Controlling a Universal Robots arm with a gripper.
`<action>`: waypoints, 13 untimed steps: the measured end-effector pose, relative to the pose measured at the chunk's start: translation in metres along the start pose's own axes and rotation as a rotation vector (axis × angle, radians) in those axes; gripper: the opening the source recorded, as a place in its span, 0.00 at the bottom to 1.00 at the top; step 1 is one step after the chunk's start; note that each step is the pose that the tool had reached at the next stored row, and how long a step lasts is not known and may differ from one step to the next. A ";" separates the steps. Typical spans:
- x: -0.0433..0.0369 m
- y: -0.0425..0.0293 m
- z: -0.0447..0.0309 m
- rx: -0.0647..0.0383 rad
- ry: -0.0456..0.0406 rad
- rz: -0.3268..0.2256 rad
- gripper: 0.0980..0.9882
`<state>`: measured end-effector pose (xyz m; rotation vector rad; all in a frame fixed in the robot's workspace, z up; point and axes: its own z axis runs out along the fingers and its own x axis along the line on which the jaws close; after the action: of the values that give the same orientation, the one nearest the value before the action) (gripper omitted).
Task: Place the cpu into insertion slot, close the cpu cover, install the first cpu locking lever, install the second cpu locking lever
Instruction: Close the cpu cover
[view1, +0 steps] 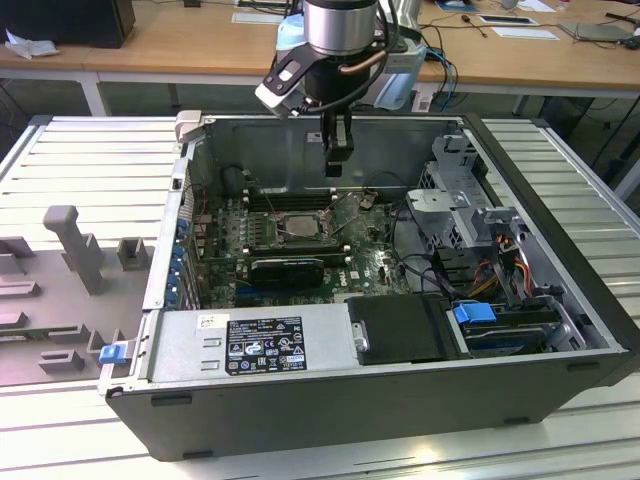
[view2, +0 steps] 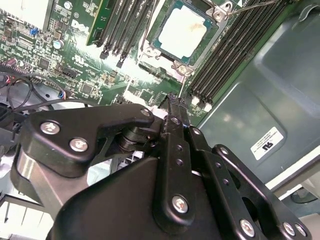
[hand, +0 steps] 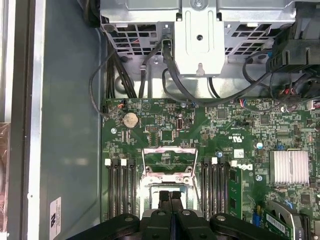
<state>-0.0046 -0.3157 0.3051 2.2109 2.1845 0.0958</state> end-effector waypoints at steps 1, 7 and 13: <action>0.0001 0.0002 -0.0009 0.000 -0.0001 0.000 0.01; 0.0010 0.0015 -0.0073 0.000 -0.0024 0.000 0.01; 0.0015 0.0017 -0.0099 0.000 -0.0030 0.000 0.01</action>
<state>-0.0035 -0.3145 0.3152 2.2091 2.1833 0.0926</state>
